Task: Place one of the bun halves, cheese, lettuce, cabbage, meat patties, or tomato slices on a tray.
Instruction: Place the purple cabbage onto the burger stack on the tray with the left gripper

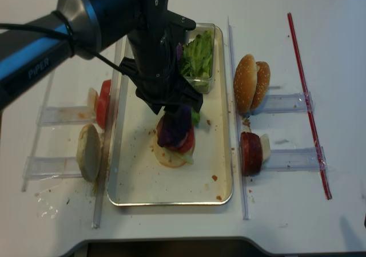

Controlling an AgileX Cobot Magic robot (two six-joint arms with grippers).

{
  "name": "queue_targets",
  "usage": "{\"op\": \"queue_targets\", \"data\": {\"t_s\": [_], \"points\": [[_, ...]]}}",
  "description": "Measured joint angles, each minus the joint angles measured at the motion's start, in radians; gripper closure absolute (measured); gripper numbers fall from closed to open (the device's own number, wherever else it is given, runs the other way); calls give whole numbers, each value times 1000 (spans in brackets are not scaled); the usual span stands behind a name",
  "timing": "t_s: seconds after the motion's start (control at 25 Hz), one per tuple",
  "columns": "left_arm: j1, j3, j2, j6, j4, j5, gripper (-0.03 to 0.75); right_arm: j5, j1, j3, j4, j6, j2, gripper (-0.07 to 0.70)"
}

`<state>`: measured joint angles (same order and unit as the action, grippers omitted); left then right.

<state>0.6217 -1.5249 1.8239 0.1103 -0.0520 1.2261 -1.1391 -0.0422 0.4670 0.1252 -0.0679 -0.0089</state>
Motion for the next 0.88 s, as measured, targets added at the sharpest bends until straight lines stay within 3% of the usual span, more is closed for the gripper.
{"op": "queue_targets", "data": {"t_s": [0.24,0.88], "points": [[0,0,0,-6,-13,0,312,0,0,0,0,0,0,-62],[0,0,0,-8,-22,0,311,0,0,0,0,0,0,-62]]}}
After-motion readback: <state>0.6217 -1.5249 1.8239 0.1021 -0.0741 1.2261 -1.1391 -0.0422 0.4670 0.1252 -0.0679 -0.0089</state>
